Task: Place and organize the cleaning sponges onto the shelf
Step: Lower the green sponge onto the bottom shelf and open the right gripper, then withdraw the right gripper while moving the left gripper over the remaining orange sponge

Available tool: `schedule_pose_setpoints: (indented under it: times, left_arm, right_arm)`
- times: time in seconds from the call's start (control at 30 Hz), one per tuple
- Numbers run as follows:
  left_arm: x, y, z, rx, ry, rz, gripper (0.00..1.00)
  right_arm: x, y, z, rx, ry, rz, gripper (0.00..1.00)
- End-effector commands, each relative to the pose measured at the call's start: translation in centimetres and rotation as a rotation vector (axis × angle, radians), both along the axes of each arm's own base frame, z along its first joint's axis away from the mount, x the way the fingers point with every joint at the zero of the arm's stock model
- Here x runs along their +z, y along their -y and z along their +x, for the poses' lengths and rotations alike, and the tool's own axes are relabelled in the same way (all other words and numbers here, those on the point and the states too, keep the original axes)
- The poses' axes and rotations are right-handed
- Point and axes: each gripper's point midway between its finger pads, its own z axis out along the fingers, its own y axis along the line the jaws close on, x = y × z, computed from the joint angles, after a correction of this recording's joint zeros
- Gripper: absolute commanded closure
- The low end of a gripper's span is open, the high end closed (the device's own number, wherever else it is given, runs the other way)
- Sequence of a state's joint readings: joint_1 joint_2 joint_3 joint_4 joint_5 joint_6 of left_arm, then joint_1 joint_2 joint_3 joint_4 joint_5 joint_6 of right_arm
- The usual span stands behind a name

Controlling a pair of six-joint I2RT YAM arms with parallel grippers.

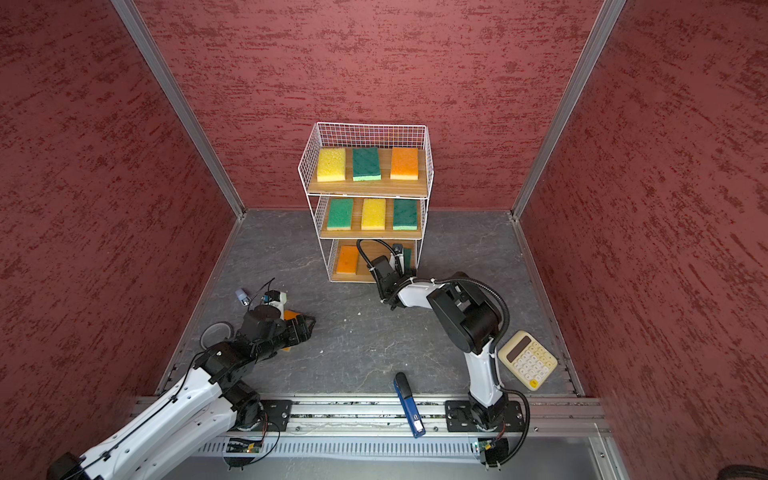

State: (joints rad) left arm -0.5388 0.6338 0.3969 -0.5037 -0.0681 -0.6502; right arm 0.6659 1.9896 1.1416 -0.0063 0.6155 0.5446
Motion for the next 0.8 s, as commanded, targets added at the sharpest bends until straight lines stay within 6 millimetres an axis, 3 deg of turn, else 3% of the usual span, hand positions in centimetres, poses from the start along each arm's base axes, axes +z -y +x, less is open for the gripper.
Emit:
schedule_pose_setpoints:
  times: [0.0,0.33,0.53,0.77]
  left_arm:
    - [-0.2,0.1,-0.3,-0.007,0.0,-0.008,0.19]
    - [-0.5,-0.8,-0.9,0.027,-0.016,0.0,0.19]
    - [-1.6,-3.9,-2.2,0.201,-0.1,0.044,0.18]
    - [-0.4,-6.2,-3.0,0.334,-0.151,0.051,0.18]
  right_arm:
    - [2.9,0.5,0.1,-0.041,0.054,0.019,0.13]
    - [4.4,-1.2,-1.9,-0.019,0.034,0.06,0.11]
    - [5.2,-3.5,-4.8,0.046,0.006,0.137,0.11]
    - [5.7,-5.3,-9.0,0.139,-0.063,0.296,0.11]
